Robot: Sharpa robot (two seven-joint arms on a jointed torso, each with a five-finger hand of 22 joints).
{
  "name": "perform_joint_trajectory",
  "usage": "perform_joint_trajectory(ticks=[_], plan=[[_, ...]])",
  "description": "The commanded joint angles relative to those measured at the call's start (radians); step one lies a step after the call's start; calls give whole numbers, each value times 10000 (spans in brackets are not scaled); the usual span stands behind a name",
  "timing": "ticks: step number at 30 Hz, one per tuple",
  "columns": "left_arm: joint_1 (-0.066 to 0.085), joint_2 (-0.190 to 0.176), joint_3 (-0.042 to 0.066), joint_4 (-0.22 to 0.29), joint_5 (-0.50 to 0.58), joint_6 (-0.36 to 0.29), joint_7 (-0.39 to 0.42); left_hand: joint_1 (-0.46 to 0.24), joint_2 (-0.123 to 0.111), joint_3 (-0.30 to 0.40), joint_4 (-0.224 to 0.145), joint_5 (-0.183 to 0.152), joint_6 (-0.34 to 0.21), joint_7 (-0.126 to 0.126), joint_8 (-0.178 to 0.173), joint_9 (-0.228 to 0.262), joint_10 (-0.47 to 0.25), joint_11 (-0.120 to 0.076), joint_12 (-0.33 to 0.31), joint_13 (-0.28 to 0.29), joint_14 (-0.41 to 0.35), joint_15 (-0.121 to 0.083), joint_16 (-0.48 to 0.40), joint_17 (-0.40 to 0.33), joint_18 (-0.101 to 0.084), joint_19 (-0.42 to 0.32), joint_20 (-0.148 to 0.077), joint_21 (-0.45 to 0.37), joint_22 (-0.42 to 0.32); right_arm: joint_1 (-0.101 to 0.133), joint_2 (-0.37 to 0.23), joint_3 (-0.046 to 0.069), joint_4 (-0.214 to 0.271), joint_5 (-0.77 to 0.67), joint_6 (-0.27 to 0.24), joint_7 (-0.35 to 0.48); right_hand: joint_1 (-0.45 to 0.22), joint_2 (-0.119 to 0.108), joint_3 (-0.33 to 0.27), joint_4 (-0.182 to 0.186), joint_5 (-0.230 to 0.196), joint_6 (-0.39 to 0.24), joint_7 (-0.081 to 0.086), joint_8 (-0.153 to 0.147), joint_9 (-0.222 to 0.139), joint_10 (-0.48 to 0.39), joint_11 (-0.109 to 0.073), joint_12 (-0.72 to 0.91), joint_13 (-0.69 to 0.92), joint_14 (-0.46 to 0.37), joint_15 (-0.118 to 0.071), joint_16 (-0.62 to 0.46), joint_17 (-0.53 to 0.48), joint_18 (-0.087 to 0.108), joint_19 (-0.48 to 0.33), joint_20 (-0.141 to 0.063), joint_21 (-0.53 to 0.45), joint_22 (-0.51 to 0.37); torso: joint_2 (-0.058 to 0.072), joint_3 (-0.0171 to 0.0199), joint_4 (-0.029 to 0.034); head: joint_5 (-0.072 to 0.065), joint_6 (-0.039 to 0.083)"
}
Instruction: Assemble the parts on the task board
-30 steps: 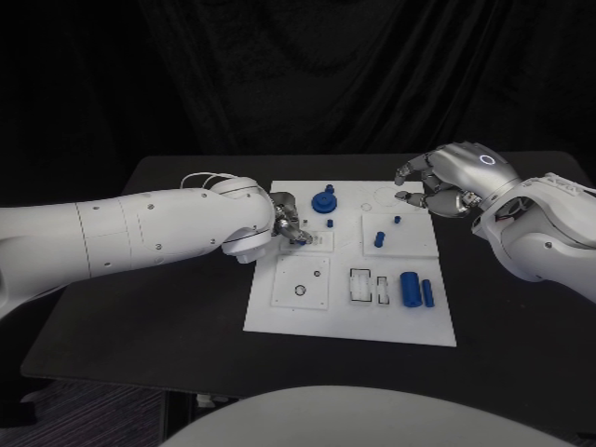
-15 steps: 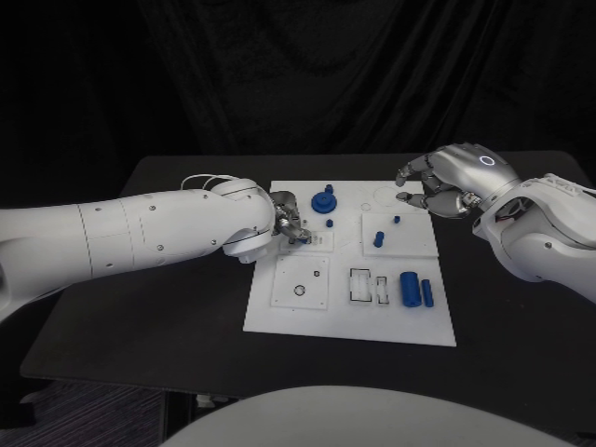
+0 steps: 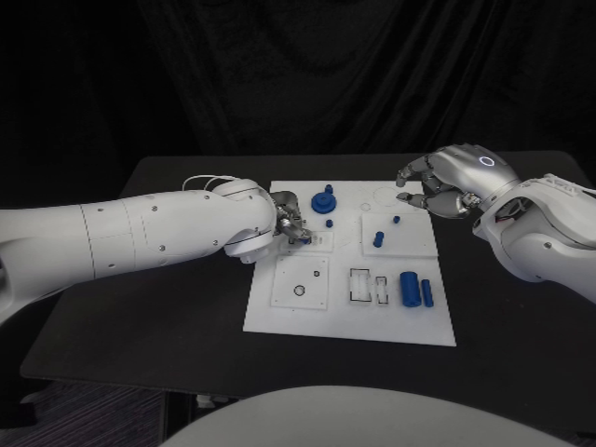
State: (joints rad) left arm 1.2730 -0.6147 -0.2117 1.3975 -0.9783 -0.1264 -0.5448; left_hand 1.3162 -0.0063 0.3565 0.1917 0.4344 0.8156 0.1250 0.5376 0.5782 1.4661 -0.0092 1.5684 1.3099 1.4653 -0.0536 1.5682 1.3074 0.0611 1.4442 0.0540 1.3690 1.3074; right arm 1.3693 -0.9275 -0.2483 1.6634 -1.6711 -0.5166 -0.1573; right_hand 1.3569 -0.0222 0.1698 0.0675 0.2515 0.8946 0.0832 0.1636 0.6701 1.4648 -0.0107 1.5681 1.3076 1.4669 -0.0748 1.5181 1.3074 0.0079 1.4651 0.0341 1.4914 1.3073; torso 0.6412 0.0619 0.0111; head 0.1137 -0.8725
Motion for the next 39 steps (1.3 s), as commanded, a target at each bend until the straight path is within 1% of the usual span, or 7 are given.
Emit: perform_joint_trajectory(ticks=[1, 26, 27, 28, 31, 33, 39], plan=[[-46, 36, -6, -13, -6, 125, 131, -17, 109, 54, 27, -37, 736, -680, -11, 8, 1047, -53, 24, 2609, 1055, -67, 26, 2634, -67, -16, -19, -41, 1895, -25, 2, 8, -26, -63, 66, -227, 91, -20, 45, 12, 34, 91, 1, 42, 15, 1059, 22, 27, 2632, 814, 26, -40, 1558, 147, 658, 44, -41, 2335, 0, 2, 6, 23, -2], [-90, 107, -6, -83, -6, 380, 111, -168, 116, 132, 6, -136, 780, -686, -52, 61, 1047, -60, 24, 2609, 1055, -72, 26, 2634, -53, -51, -21, -110, 1876, -28, -20, 8, -53, -63, 109, -265, 91, -20, 45, 12, 34, 91, 1, 42, 15, 1059, 22, 27, 2632, 814, 26, -40, 1558, 147, 658, 44, -41, 2335, 5, 1, 5, 60, -2], [-91, 106, -6, -79, -6, 414, 103, -223, 116, 143, 1, -256, 783, -689, -71, 80, 1047, -63, 24, 2609, 1055, -74, 26, 2634, -53, -53, -21, -117, 1876, -28, -25, 8, -52, -63, 110, -266, 91, -20, 45, 12, 34, 91, 1, 42, 15, 1059, 22, 27, 2632, 814, 26, -40, 1558, 147, 658, 44, -41, 2335, 8, 1, 7, 66, -2], [-92, 105, -6, -76, -6, 435, 101, -307, 125, 145, -3, -589, 790, -698, -98, 112, 1047, -72, 24, 2609, 1055, -77, 26, 2634, -50, -62, -22, -140, 1871, -28, -28, 8, -51, -63, 110, -267, 91, -20, 45, 12, 34, 91, 1, 42, 15, 1059, 22, 27, 2632, 814, 26, -40, 1558, 147, 658, 44, -41, 2335, 6, 3, 6, 69, -2], [-95, 106, -6, -68, -6, 522, 90, -598, 118, 52, 34, -1235, 814, -709, -190, 198, 1047, -77, 24, 2609, 1055, -85, 26, 2634, -48, -65, -27, -177, 1869, -28, -36, 8, -52, -63, 113, -269, 91, -20, 45, 12, 34, 91, 1, 42, 15, 1059, 22, 27, 2632, 814, 26, -40, 1558, 147, 658, 44, -41, 2335, 9, 3, 7, 65, -2], [-97, 105, -6, -70, -6, 583, 72, -769, 88, -60, 84, -1485, 825, -709, -257, 229, 1047, -78, 24, 2609, 1055, -85, 26, 2634, -45, -67, -30, -196, 1868, -28, -34, 8, -52, -63, 119, -268, 91, -20, 45, 12, 34, 91, 1, 42, 15, 1059, 22, 27, 2632, 814, 26, -40, 1558, 147, 658, 44, -41, 2335, 10, 3, 8, 62, -2], [-101, 88, -6, -79, -6, 700, -9, -1053, 66, -254, 202, -1780, 830, -689, -409, 250, 1047, -63, 24, 2609, 1055, -76, 26, 2634, -38, -81, -28, -244, 1861, -29, -28, 8, -44, -63, 140, -271, 91, -20, 45, 12, 34, 91, 1, 42, 15, 1059, 22, 27, 2632, 814, 26, -40, 1558, 147, 658, 44, -41, 2335, 0, 8, -3, 63, -2]])
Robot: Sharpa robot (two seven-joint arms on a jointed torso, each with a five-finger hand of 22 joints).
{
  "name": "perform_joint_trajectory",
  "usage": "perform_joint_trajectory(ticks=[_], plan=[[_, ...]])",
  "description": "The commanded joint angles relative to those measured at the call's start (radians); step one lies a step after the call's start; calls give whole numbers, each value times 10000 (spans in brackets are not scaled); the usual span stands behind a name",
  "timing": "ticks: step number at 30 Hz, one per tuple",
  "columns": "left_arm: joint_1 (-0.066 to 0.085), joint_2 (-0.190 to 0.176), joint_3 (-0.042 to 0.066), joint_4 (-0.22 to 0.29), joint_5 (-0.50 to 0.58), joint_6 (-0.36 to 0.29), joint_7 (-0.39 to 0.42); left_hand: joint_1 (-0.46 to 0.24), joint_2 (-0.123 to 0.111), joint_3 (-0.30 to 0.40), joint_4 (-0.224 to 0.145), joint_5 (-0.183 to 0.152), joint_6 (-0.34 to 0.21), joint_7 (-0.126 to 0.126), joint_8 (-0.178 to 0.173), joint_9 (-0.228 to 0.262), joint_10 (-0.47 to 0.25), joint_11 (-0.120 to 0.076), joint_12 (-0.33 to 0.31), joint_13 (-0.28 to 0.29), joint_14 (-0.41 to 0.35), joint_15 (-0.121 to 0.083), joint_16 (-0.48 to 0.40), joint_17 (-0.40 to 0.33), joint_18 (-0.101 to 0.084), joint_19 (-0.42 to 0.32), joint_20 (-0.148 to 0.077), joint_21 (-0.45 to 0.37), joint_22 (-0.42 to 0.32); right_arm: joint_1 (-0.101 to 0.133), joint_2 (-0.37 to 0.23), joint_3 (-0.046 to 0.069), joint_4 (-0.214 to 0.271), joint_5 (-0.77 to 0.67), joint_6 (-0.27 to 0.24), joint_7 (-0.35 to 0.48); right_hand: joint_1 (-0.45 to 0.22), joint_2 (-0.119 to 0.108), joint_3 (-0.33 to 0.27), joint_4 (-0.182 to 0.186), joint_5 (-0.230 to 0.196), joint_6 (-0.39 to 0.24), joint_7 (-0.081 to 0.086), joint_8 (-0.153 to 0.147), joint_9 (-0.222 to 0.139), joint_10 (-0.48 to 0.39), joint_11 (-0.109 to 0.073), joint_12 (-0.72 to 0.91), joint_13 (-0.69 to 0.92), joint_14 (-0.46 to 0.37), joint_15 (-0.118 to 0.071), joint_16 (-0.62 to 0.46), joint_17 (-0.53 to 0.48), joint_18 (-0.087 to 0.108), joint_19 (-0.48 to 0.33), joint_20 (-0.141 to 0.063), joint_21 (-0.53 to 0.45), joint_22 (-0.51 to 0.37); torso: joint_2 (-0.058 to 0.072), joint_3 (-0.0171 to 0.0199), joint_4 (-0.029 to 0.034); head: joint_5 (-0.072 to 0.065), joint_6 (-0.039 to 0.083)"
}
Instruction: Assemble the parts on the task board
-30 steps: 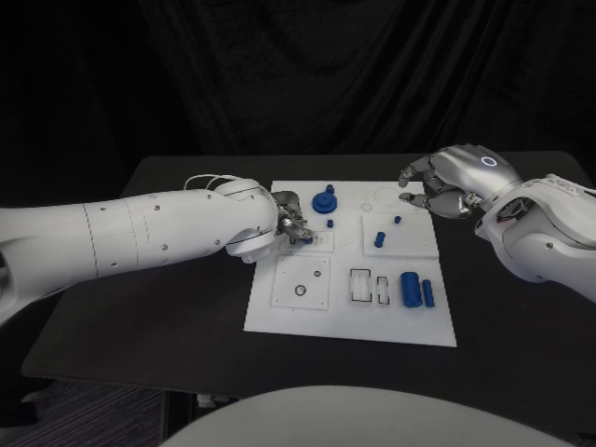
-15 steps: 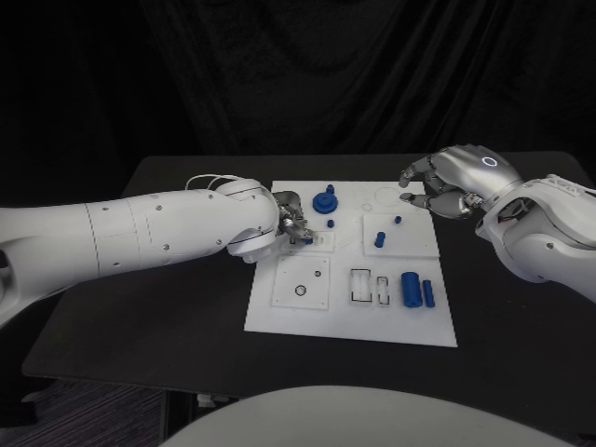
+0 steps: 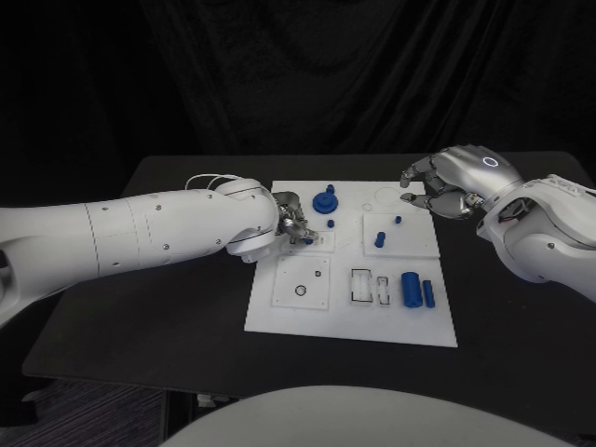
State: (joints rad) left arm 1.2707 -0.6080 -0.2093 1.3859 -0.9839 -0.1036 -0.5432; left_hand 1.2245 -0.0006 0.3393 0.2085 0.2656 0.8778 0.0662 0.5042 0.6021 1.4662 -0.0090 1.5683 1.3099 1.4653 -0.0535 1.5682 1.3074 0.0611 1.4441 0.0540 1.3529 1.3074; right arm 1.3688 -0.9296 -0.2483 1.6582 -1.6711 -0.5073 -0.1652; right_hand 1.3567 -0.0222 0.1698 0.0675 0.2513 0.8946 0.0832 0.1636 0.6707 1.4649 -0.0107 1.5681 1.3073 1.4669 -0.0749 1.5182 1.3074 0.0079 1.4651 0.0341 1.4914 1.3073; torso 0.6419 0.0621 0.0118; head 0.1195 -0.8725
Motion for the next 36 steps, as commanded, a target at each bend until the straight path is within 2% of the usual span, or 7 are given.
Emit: perform_joint_trajectory(ticks=[1, 14, 17, 23, 27, 31, 36], plan=[[-78, 18, -31, 32, 51, 491, -38, -192, 15, -119, 66, -150, 210, -95, -106, 12, 1046, -59, 25, 2609, 1055, -73, 26, 2634, -37, -82, -24, -88, 1861, -24, -6, 7, 6, -63, 53, -194, 120, -18, 63, -2, 61, 95, 11, 39, 23, 1059, 31, 27, 2635, 811, 32, -49, 1543, 149, 655, 48, -49, 2332, -7, 5, -8, 8, -2], [-91, -14, -31, 15, 51, 625, -106, -1023, 31, -952, 584, -802, 193, 34, -583, 39, 1046, 57, 25, 2609, 1055, 25, 26, 2634, 0, -178, 58, -294, 1814, -39, 4, 7, -10, -63, 101, -204, 122, -19, 64, -3, 65, 92, 13, 36, 25, 1059, 30, 27, 2635, 811, 33, -49, 1542, 148, 656, 48, -48, 2333, -10, -7, 1, 11, -2], [-94, -31, -31, 18, 51, 646, -112, -1447, 31, -1355, 791, -986, 174, 84, -713, 64, 1046, 105, 25, 2609, 1055, 72, 26, 2634, 11, -210, 100, -357, 1799, -44, 2, 7, -13, -63, 107, -205, 122, -19, 64, -3, 65, 92, 13, 36, 25, 1059, 30, 27, 2635, 811, 33, -49, 1542, 148, 656, 48, -48, 2333, -11, -9, 7, 11, -2], [-99, -61, -31, 19, 51, 701, -151, -2398, 229, -2195, 816, -1431, 162, 106, -858, 245, 1046, 140, 25, 2609, 1055, 108, 26, 2634, 26, -234, 146, -421, 1787, -54, -2, 7, -15, -63, 117, -203, 121, -19, 66, -1, 70, 89, 15, 33, 27, 1059, 31, 27, 2635, 812, 34, -48, 1543, 147, 660, 49, -41, 2335, -6, -7, -3, 34, -2], [-102, -72, -31, 14, 51, 783, -208, -2633, 327, -2441, 819, -1594, 164, 105, -850, 375, 1046, 142, 25, 2609, 1055, 113, 26, 2634, 34, -247, 152, -453, 1779, -62, 0, 7, -19, -63, 121, -201, 121, -19, 66, -1, 70, 89, 15, 33, 27, 1059, 31, 27, 2635, 812, 34, -48, 1543, 147, 660, 49, -41, 2335, -4, -5, -5, 35, -2], [-104, -78, -31, 10, 51, 790, -195, -2975, 522, -2812, 814, -1776, 40, 81, -562, 890, 1046, 131, 25, 2609, 1055, 103, 26, 2634, 57, -289, 146, -554, 1750, -67, -1, 7, -19, -63, 123, -200, 114, -9, 70, 8, 79, 86, 18, 29, 30, 1059, 33, 27, 2635, 811, 35, -49, 1542, 149, 655, 50, -51, 2332, -1, -5, -1, 15, -2], [-106, -98, -31, 16, 51, 671, -82, -3022, 704, -2997, 804, -1719, -80, 61, -325, 1324, 1046, 109, 25, 2609, 1055, 88, 26, 2634, 52, -272, 136, -544, 1757, -72, -8, 7, -22, -63, 121, -200, 109, -2, 72, 14, 82, 85, 20, 27, 31, 1059, 34, 27, 2635, 812, 36, -47, 1546, 148, 657, 51, -48, 2333, -5, -2, 3, 19, -2]])
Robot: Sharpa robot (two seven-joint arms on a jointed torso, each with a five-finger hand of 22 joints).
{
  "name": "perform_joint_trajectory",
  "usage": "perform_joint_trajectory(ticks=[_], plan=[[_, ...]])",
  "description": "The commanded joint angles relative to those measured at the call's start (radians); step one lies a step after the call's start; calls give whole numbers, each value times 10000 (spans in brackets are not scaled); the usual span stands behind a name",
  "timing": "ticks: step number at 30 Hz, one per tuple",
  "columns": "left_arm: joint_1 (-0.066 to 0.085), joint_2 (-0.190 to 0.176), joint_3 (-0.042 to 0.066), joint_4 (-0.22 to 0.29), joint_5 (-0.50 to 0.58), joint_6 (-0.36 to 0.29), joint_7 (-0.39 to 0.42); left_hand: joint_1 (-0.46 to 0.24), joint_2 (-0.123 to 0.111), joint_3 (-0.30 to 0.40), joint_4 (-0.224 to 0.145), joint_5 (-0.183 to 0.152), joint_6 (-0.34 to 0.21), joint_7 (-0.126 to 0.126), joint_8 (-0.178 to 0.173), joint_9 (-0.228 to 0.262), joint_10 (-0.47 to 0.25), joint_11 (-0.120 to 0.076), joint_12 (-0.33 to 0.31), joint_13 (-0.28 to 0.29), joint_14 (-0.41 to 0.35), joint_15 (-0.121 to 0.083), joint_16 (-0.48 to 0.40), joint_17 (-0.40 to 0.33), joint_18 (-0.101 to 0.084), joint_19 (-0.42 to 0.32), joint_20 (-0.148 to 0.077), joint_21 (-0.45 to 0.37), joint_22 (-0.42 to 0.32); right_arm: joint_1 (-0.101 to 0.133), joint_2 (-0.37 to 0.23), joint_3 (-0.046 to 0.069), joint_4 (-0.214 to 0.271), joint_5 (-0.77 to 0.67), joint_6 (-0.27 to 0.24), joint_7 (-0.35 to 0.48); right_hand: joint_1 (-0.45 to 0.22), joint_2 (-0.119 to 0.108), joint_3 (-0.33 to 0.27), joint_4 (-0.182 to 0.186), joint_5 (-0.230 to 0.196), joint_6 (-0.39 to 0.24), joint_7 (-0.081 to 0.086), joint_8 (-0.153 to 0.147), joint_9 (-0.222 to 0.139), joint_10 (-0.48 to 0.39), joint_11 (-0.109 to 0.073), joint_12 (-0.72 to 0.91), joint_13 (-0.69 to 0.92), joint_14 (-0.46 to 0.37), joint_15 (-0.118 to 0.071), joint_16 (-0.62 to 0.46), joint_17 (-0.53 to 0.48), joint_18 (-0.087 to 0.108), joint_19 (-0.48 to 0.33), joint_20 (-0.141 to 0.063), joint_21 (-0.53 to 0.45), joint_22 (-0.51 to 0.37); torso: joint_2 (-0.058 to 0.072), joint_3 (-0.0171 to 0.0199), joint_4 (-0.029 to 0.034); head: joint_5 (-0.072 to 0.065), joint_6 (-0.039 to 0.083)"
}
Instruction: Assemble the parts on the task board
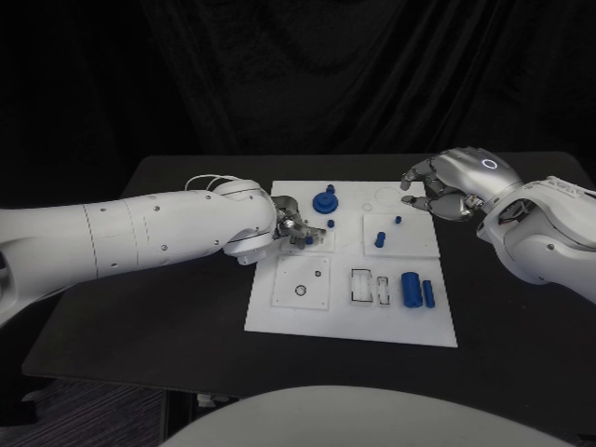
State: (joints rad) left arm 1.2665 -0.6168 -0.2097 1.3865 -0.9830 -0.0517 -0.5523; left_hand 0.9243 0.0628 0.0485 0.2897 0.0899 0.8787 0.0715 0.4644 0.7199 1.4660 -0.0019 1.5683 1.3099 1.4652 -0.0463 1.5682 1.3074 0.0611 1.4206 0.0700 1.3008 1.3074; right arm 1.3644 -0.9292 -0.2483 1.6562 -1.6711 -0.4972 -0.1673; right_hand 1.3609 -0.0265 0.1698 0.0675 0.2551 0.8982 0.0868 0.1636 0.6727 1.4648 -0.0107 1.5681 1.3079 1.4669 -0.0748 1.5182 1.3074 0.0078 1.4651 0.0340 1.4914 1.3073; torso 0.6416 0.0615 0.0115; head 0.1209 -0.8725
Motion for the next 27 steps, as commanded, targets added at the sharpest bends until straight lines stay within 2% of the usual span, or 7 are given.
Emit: perform_joint_trajectory(ticks=[1, 6, 12, 14, 15, 21, 27], plan=[[-65, -20, -26, 15, 42, 101, 45, 0, 87, -118, -13, 61, -105, 0, 125, 234, 1048, 34, 25, 2609, 1056, 12, 26, 2634, 50, -32, -27, -18, 1760, -29, -16, 7, -1, -63, 20, -179, 63, 46, 74, 19, 46, 49, -16, 26, 12, 1060, 36, 27, 2629, 811, 36, -49, 1542, 148, 658, 51, -45, 2334, -4, 5, 6, 6, -2], [-65, -99, -26, 89, 42, -312, 239, 83, 158, -266, -14, 127, -186, -36, 385, 680, 1048, 5, 25, 2609, 1056, -11, 26, 2634, 44, -9, -47, 4, 1770, -39, -32, 7, 4, -62, 5, -173, 58, 51, 75, 25, 48, 48, -14, 24, 13, 1060, 37, 27, 2629, 811, 37, -52, 1538, 151, 653, 52, -56, 2331, 0, 2, 2, 40, -2], [-63, -320, -25, 336, -317, -1239, 699, 350, 285, -660, -3, 343, -314, -276, 1721, 2310, 1048, -198, 25, 2609, 1056, -188, 26, 2634, 4, 138, -206, 184, 1826, -47, -66, 7, 10, -62, -21, -144, 39, 67, 78, 45, 54, 46, -12, 19, 16, 1060, 41, 27, 2629, 810, 39, -54, 1535, 151, 653, 53, -58, 2330, -1, -1, -4, 75, -2], [-60, -438, -25, 465, -462, -1580, 1008, 446, 277, -760, -5, 623, -360, -321, 1927, 2587, 1048, -242, 25, 2609, 1056, -226, 26, 2634, -5, 171, -243, 222, 1837, -49, -86, 7, 9, -62, -24, -120, 21, 70, 75, 60, 54, 43, -9, 15, 18, 1060, 43, 27, 2629, 810, 41, -53, 1536, 153, 650, 55, -64, 2328, 1, -2, -3, 68, -2], [-54, -506, -25, 534, -528, -1755, 1196, 690, 220, -821, -66, 1107, -441, -353, 2019, 2755, 1048, -268, 25, 2609, 1056, -257, 26, 2634, -10, 185, -272, 235, 1841, -50, -97, 7, 9, -62, -24, -112, 10, 74, 74, 71, 55, 42, -9, 13, 20, 1060, 42, 27, 2629, 810, 42, -53, 1535, 152, 651, 56, -63, 2328, 0, -2, -1, 61, -2], [137, -834, -24, 762, -790, -2280, 1931, 1768, 89, -907, -312, 1384, -594, -403, 2201, 3160, 1048, -322, 25, 2609, 1056, -301, 26, 2634, -59, 309, -326, 439, 1908, -52, -120, 7, 0, -62, -91, -127, -16, 93, 84, 105, 62, 34, -21, 0, 33, 1060, 30, 27, 2629, 811, 38, -52, 1538, 152, 653, 57, -61, 2329, -6, 0, 4, 62, -2], [474, -950, -24, 669, -847, -1877, 2141, 2322, 132, -930, -352, 1566, -591, -442, 2186, 3267, 1048, -356, 25, 2609, 1056, -329, 26, 2634, -80, 360, -353, 533, 1936, -52, -138, 7, -21, -62, -77, -126, -30, 105, 88, 124, 56, 36, -23, -4, 39, 1060, 27, 27, 2629, 812, 35, -50, 1542, 152, 653, 56, -62, 2329, -15, 2, 3, 46, -2]])
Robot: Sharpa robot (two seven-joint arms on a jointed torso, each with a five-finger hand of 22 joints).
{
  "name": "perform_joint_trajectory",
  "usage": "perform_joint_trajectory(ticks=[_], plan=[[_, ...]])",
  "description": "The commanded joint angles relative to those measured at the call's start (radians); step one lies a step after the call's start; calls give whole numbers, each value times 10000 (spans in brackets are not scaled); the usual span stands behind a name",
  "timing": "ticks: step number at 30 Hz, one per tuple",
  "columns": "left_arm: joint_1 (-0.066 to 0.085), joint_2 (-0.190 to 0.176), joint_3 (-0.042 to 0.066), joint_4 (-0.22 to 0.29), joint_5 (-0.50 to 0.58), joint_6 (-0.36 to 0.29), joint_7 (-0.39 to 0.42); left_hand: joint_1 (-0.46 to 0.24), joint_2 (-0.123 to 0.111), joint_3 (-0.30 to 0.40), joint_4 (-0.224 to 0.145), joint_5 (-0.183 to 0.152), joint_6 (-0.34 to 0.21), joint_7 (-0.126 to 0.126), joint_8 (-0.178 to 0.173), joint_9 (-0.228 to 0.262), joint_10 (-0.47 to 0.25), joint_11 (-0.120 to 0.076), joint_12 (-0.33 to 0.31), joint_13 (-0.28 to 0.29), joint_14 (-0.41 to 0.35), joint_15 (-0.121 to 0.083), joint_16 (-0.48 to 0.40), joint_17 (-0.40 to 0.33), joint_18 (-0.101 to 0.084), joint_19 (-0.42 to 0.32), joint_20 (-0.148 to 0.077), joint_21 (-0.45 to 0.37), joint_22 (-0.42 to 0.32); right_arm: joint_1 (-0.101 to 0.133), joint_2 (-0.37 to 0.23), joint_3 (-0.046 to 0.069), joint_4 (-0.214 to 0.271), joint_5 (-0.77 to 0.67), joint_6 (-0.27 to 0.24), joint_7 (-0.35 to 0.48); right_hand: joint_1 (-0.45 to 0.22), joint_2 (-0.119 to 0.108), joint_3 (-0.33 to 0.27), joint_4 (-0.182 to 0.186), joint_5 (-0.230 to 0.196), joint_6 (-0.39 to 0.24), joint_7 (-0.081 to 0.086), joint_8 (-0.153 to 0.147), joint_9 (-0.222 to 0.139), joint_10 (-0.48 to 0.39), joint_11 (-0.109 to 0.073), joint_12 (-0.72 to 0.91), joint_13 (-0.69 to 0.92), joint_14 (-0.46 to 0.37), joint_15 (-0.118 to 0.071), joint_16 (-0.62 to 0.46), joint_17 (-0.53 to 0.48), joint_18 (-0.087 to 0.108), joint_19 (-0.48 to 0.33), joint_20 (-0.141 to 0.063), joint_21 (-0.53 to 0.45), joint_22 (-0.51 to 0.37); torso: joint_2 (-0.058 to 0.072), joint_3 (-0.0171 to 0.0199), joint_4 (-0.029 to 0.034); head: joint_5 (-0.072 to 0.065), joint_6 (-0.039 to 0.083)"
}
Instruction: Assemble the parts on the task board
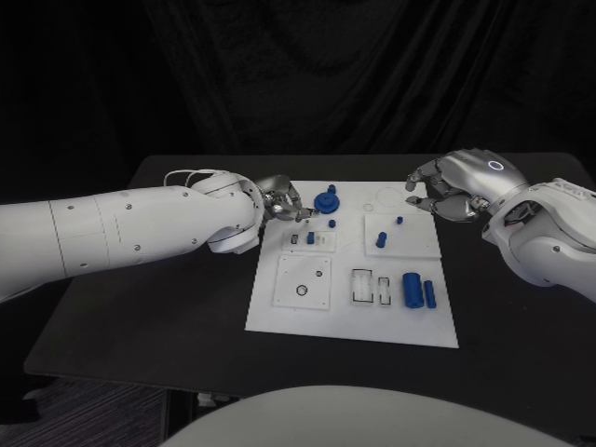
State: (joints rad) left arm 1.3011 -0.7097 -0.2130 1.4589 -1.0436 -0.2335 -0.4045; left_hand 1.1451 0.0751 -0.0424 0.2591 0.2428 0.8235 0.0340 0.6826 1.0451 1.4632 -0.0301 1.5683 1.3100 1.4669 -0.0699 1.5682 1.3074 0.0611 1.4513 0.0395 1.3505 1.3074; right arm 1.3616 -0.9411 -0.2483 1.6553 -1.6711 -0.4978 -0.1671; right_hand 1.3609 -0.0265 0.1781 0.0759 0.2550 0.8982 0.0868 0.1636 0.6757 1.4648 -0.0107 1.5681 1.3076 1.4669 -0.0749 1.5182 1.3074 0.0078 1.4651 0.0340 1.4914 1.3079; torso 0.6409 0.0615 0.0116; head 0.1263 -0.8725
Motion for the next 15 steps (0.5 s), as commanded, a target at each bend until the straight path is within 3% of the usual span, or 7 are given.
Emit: perform_joint_trajectory(ticks=[1, 3, 6, 15], plan=[[169, -29, 9, -100, -223, 34, 651, 146, 12, -22, -46, 48, -40, -68, -1, 18, 1075, -76, 25, 2608, 1039, -93, 26, 2634, -82, 58, -49, 44, 1939, -24, -18, 7, -16, -62, -71, -128, -35, 121, 13, 53, 53, 45, -29, -2, 15, 1060, 23, 27, 2632, 811, 33, -53, 1535, 155, 649, 55, -71, 2319, -10, 3, 5, -16, -2], [238, -32, 9, -238, -153, 197, 605, 518, 96, 84, -68, -176, -62, -85, -82, 34, 1075, -90, 25, 2608, 1039, -104, 26, 2634, -83, 60, -60, 52, 1941, -24, -19, 7, -25, -62, -84, -123, -30, 133, 22, 56, 53, 50, -32, -1, 19, 1060, 20, 27, 2632, 813, 32, -51, 1540, 155, 649, 54, -72, 2319, -14, 13, -4, -9, -2], [302, 4, 9, -525, -65, 429, 436, 761, 159, 214, -62, -217, -72, -89, -166, 24, 1075, -96, 25, 2608, 1039, -112, 26, 2634, -86, 65, -69, 64, 1944, -24, -19, 7, -38, -62, -108, -113, -23, 147, 32, 58, 54, 54, -35, -1, 24, 1060, 19, 27, 2632, 811, 30, -54, 1534, 156, 648, 53, -74, 2319, -9, 19, -1, -13, -2], [349, 109, 8, -1142, 243, 884, -164, 521, 216, 176, 304, -125, 186, -48, -587, -233, 1075, -67, 25, 2608, 1039, -92, 26, 2634, -93, 79, -57, 94, 1951, -24, -47, 7, -46, -62, -107, -118, -8, 174, 54, 62, 58, 58, -39, -3, 31, 1060, 14, 27, 2632, 812, 26, -52, 1536, 155, 650, 51, -71, 2320, 15, 17, 6, 7, -2]])
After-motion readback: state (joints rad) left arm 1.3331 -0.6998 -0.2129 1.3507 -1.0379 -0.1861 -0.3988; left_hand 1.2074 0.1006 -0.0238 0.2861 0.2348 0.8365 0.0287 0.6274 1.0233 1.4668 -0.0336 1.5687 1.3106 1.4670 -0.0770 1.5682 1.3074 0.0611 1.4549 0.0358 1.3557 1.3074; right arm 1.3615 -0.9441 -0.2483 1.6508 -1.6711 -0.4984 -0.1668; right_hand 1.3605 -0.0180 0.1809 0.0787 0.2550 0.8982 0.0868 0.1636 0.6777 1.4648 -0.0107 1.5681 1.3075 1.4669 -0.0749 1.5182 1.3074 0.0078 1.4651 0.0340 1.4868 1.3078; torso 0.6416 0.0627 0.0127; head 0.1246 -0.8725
